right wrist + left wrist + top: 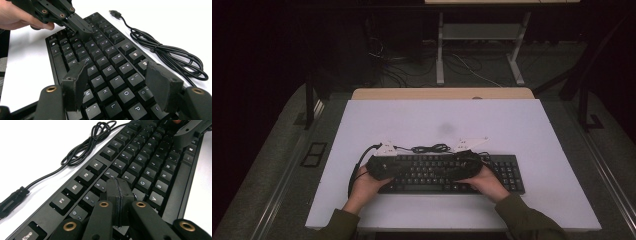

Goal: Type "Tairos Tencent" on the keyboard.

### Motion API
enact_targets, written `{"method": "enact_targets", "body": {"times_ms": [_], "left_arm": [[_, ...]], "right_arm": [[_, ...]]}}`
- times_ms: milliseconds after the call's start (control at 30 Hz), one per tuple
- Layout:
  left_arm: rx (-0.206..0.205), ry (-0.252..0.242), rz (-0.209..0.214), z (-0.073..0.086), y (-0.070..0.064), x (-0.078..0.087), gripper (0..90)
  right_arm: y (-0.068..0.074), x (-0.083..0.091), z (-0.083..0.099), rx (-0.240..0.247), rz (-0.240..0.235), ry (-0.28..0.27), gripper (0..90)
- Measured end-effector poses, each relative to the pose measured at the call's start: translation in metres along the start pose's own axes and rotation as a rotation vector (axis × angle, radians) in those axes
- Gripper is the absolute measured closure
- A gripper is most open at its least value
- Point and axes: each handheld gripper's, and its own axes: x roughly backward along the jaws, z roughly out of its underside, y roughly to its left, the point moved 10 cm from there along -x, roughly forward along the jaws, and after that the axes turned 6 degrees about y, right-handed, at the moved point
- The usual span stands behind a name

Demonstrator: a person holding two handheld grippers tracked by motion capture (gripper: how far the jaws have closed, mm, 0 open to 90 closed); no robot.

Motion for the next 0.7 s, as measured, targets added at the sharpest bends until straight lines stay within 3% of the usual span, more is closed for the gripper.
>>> {"method": "enact_targets", "body": {"times_ms": [300,700], "left_arm": [[0.014,-0.016,-0.007,-0.001,-0.003,0.005,79.6],[0.065,-0.046,-0.022,-0.002,-0.001,0.012,53.9]], "right_arm": [[0.004,0.001,-0.002,0.005,-0.008,-0.007,37.9],[0.017,0.000,-0.002,0.025,-0.065,0.008,58.0]]}}
